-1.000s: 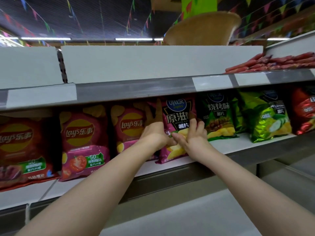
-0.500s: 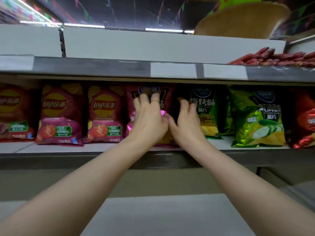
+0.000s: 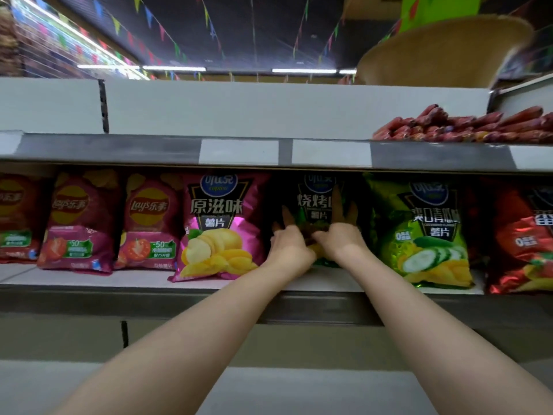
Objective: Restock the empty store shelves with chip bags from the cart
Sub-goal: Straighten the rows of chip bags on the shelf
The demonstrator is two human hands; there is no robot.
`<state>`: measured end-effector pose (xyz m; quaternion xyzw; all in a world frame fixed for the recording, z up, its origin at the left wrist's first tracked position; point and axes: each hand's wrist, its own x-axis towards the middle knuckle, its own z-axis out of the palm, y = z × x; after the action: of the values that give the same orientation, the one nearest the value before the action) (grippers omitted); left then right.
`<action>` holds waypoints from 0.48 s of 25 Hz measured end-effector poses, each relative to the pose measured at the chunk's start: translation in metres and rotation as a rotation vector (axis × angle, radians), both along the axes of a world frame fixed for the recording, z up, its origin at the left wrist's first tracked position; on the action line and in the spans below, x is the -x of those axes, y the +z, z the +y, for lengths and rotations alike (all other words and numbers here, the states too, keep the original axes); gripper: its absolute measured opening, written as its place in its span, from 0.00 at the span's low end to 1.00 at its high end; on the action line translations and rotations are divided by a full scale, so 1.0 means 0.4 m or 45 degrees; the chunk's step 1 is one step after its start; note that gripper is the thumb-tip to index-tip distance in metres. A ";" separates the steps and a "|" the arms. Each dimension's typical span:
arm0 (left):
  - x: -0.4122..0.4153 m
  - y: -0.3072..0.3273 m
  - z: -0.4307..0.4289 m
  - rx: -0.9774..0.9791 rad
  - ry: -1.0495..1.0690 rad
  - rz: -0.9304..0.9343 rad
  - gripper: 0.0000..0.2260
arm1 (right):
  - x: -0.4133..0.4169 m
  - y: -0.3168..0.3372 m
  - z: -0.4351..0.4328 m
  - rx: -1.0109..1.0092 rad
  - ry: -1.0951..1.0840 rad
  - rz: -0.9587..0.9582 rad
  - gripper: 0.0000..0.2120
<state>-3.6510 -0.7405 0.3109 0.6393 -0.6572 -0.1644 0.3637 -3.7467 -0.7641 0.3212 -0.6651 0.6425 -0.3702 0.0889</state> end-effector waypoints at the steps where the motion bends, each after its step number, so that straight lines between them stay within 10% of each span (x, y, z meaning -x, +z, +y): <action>1: 0.006 -0.005 -0.017 -0.046 0.029 -0.026 0.42 | 0.005 -0.002 -0.005 0.018 0.041 -0.030 0.42; 5: 0.022 -0.003 -0.028 -0.138 0.102 -0.190 0.30 | 0.008 0.010 -0.020 0.036 0.113 0.008 0.44; 12: 0.006 -0.008 -0.042 -0.193 0.051 -0.251 0.43 | -0.024 0.007 -0.025 -0.035 0.048 0.068 0.42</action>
<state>-3.6535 -0.7572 0.3078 0.6909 -0.6626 -0.1427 0.2513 -3.7371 -0.7743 0.3239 -0.6855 0.6369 -0.3418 0.0878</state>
